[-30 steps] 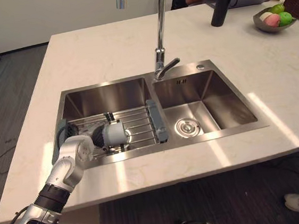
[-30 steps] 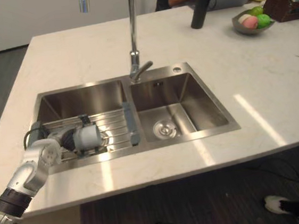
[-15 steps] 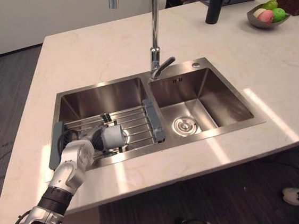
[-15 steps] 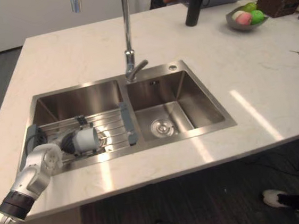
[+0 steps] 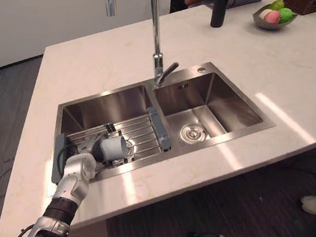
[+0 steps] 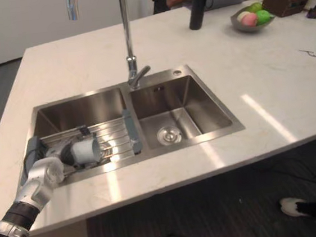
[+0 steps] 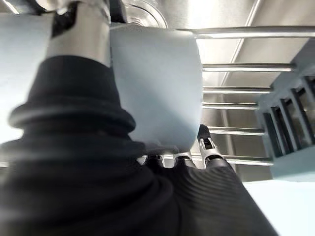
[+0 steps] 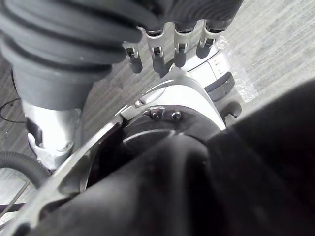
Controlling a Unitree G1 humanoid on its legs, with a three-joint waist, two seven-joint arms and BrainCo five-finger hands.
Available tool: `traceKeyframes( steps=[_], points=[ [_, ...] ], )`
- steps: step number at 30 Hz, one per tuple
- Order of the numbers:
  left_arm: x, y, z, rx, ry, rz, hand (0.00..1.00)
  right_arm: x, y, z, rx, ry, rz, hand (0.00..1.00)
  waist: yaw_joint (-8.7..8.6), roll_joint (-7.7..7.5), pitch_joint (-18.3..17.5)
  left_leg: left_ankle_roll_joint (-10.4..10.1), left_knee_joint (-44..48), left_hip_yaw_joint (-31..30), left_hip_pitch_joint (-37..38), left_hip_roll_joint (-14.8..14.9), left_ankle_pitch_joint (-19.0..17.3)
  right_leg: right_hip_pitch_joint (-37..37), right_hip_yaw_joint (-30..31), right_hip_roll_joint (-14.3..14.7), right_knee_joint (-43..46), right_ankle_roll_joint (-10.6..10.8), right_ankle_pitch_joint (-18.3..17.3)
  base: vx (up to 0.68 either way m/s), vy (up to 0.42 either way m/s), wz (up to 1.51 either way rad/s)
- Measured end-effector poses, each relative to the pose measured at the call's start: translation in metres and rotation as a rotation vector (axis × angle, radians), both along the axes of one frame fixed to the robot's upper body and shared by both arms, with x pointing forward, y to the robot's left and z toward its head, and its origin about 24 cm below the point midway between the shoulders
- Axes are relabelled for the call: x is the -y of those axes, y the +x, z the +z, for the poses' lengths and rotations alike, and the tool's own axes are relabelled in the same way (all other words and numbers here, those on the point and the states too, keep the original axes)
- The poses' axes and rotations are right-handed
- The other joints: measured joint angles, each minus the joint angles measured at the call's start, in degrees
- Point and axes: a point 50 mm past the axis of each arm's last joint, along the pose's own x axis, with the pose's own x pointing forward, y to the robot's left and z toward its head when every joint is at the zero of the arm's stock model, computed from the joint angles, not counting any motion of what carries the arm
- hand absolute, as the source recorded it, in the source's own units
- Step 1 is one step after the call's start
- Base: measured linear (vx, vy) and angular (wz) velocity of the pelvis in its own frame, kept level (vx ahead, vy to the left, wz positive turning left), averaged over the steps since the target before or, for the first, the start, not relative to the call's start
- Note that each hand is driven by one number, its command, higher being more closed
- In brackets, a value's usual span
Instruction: Walk over to the sink, pick up the cup, carry it to the dishwasher, place the cup inside the dishwasher, then close the dishwasher door
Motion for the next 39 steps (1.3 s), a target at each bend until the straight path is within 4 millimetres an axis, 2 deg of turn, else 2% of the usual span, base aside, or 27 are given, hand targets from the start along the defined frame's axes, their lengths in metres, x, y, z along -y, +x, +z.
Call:
traceKeyframes(
  steps=[11, 21, 27, 29, 32, 36, 39],
  points=[
    [-0.008, 0.000, -0.005, -0.027, 0.043, -0.011, 1.00, 0.003, 0.001, 0.001, -0.009, -0.018, 0.056, 0.00, 0.02, -0.08, 0.0, 0.0, -0.1, 0.2, 0.1, 0.0, -0.1, 0.0, 0.5, 0.0, -0.6, 0.2, 0.1, -0.01, -0.005, -0.01],
    [-0.007, -0.001, -0.001, 0.033, -0.079, -0.043, 1.00, 0.005, 0.003, 0.002, -0.012, -0.026, 0.099, 0.00, -0.03, -0.32, 0.2, 0.2, 0.0, -0.5, 0.0, -0.5, -0.2, 0.6, -0.3, -0.3, -1.0, 0.4, 0.3, 0.00, -0.006, 0.03],
    [0.011, -0.003, 0.011, 0.111, -0.297, -0.092, 1.00, 0.003, 0.007, 0.002, 0.003, -0.024, 0.102, 0.00, -0.08, -1.14, 0.8, 0.3, 0.0, -0.7, 0.0, -1.1, -0.4, 0.7, -0.5, -0.8, -0.9, 0.6, 0.2, 0.00, -0.003, 0.01],
    [0.018, -0.003, 0.017, 0.153, -0.414, -0.092, 1.00, -0.001, 0.008, 0.001, 0.015, -0.017, 0.094, 0.00, -0.10, -1.30, 1.2, 0.4, 0.0, -1.0, 0.1, -1.2, -0.4, 0.9, -0.7, -0.9, -0.9, 0.6, 0.2, -0.02, -0.009, 0.04],
    [0.032, -0.008, 0.022, 0.204, -0.701, -0.045, 1.00, -0.006, 0.009, 0.000, 0.022, -0.005, 0.085, 0.00, 0.11, -2.57, 1.8, 0.5, 0.0, -1.5, -0.1, -1.2, -0.3, 1.0, -1.3, -1.0, -0.9, 0.6, 0.2, -0.03, -0.019, 0.08],
    [0.037, -0.016, 0.027, 0.289, -0.954, 0.041, 1.00, -0.007, 0.008, 0.000, 0.025, -0.004, 0.073, 0.00, 0.40, -2.56, 1.8, 0.5, 0.0, -1.6, -0.1, -1.2, -0.3, 1.0, -1.4, -1.1, -0.9, 0.6, 0.2, 0.00, -0.005, 0.02],
    [0.038, -0.021, 0.036, 0.389, -1.002, 0.049, 1.00, -0.007, 0.006, 0.000, 0.020, -0.005, 0.071, 0.00, 1.00, -2.44, 1.7, 0.5, 0.0, -1.6, 0.1, -1.1, -0.2, 1.4, -1.5, -1.0, -0.9, 0.6, 0.2, -0.01, -0.010, 0.01]
  ],
)
